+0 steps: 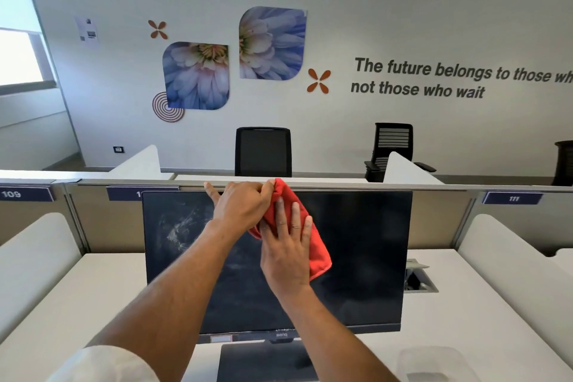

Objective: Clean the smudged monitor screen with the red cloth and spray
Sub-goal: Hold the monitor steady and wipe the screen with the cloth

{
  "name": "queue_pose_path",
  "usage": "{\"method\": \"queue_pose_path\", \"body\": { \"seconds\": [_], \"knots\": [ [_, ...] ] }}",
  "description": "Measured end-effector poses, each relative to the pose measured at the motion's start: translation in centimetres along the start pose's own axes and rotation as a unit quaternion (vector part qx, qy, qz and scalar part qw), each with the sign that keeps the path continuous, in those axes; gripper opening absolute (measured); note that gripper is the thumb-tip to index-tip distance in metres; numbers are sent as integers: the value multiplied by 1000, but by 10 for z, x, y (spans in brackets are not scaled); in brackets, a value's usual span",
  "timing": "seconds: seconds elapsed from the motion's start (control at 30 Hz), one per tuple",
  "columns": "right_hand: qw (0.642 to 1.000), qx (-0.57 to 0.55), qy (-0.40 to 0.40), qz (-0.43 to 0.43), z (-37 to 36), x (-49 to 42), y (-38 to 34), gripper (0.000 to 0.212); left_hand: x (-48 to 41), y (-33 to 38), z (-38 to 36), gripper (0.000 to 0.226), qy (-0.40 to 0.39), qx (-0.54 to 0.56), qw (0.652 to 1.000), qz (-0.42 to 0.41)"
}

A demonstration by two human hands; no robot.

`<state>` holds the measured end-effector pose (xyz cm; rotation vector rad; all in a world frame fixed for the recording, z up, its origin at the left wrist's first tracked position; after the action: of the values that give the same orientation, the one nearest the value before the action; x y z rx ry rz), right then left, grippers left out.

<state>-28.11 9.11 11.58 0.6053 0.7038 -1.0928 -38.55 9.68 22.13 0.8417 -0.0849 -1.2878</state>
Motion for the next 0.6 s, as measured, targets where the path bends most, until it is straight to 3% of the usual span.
{"method": "queue_pose_path", "body": {
  "seconds": [0.17,0.27,0.4,0.6],
  "knots": [
    [966,-36,-41,-255,4,-14,50,61,1,0,2,76,-22,-16,1000,1],
    [945,-58,-42,-319,8,-21,70,61,2,-2,3,73,-31,-3,999,6],
    [951,-67,-40,-300,11,-20,60,61,3,0,4,68,-36,10,999,9],
    [997,-18,-41,-60,-3,26,3,68,3,-1,3,66,-32,16,999,9]
  ]
}}
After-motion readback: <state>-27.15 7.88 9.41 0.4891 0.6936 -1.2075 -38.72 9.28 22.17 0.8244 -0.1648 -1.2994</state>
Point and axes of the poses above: each hand's wrist, its own x-axis away from the middle knuckle, its own z-axis out of the back of the hand, y = z × x, the point moved 3 cm from there along -x, towards the middle knuckle, and after that the axes turned 10 degrees about x, right-handed, at the moved point
